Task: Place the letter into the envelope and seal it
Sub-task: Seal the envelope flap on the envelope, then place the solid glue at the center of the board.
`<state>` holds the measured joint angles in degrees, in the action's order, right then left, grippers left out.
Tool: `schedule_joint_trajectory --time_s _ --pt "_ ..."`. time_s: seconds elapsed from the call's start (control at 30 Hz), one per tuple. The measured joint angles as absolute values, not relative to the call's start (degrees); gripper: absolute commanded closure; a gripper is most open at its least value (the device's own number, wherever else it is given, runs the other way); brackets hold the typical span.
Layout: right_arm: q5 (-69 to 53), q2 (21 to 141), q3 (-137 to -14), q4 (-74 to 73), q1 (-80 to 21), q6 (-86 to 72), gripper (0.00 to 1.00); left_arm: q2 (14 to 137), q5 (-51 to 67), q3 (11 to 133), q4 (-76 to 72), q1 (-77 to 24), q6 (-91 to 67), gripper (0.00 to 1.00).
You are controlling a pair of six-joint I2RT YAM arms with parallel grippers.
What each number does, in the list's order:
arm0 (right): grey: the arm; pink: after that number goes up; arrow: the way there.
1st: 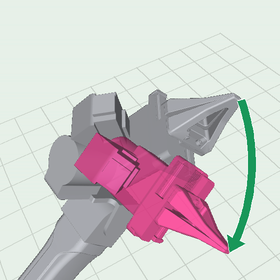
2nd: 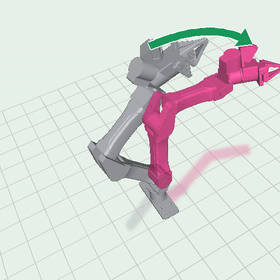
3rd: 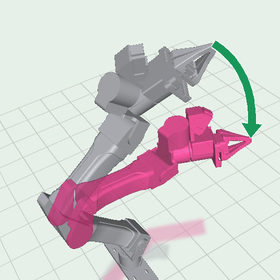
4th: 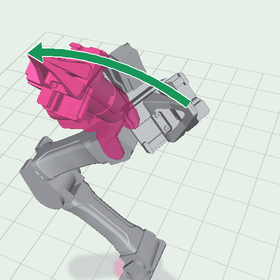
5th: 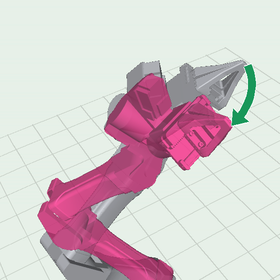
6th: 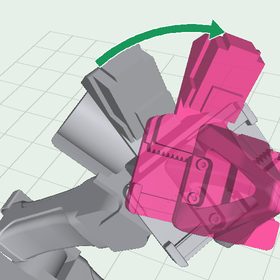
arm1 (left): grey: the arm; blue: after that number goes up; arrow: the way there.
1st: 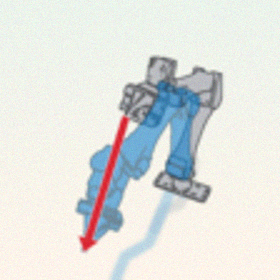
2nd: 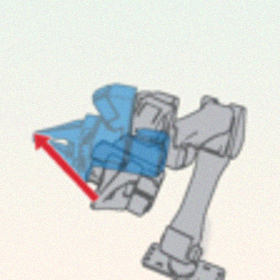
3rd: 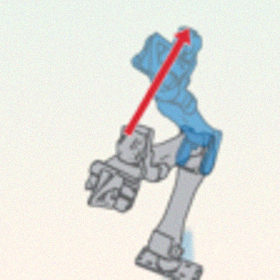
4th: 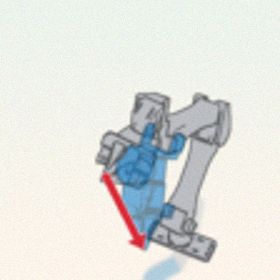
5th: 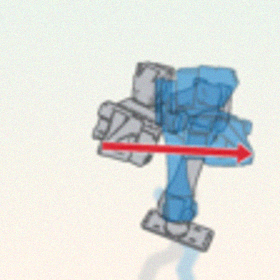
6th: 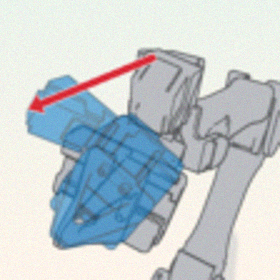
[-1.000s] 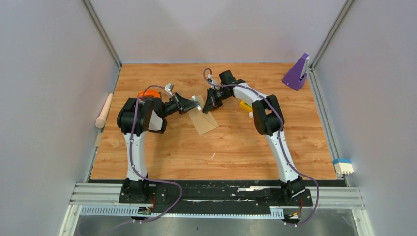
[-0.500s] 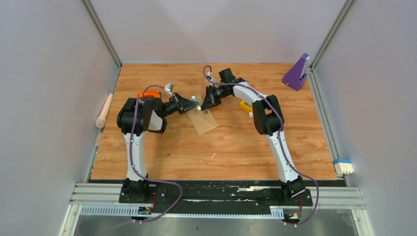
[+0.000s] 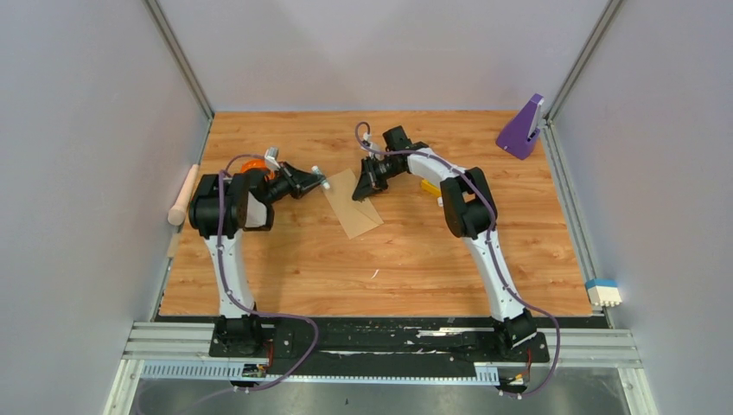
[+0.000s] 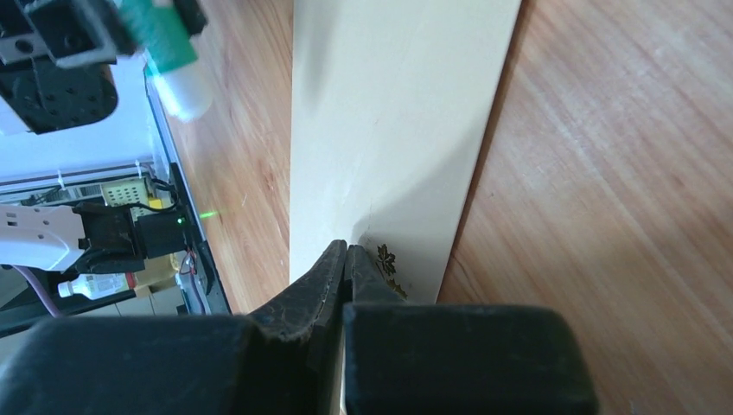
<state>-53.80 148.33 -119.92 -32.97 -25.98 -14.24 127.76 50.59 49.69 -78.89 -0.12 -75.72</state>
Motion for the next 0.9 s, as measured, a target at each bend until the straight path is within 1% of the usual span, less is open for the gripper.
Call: schedule_joint_trajectory --time_s 0.13,0.17,0.27,0.33,0.47,0.53,0.7,0.83,0.87,0.9 --pt "-53.4 148.3 -120.0 -33.2 -26.2 -13.9 1.0 122.3 50.2 50.2 -59.1 2.4 -63.7 1.0" --pt "-53.4 148.3 -120.0 -33.3 -26.2 -13.8 1.0 119.9 49.8 51.2 -51.6 2.7 -59.4 1.0" --pt "-53.1 148.3 -120.0 -33.4 -26.2 -13.8 1.0 113.5 47.5 57.6 -30.6 2.9 -45.9 1.0" --pt "-53.0 148.3 -120.1 -33.5 -26.2 -13.8 1.0 110.9 45.7 62.1 -20.2 3.0 -38.6 1.0" --pt "-52.9 148.3 -120.2 -33.7 -26.2 -13.8 1.0 109.4 41.9 68.7 -3.9 3.0 -27.4 1.0" --pt "-52.8 148.3 -120.2 -33.7 -26.2 -13.8 1.0 110.3 40.1 71.0 3.5 3.0 -23.9 0.97" --pt "-52.5 148.2 -120.2 -33.9 -26.3 -13.4 1.0 114.9 35.4 76.0 19.2 3.0 -17.4 0.89" --pt "-52.1 148.1 -120.2 -34.0 -26.4 -13.4 1.0 116.0 33.5 76.8 26.1 3.0 -15.0 0.74" --pt "-52.1 148.1 -120.2 -34.0 -26.4 -13.4 1.0 116.0 32.8 77.3 27.2 3.0 -14.5 0.67" --pt "-52.1 148.1 -120.2 -34.0 -26.4 -13.3 1.0 116.0 32.0 77.7 28.1 3.0 -14.0 0.64"
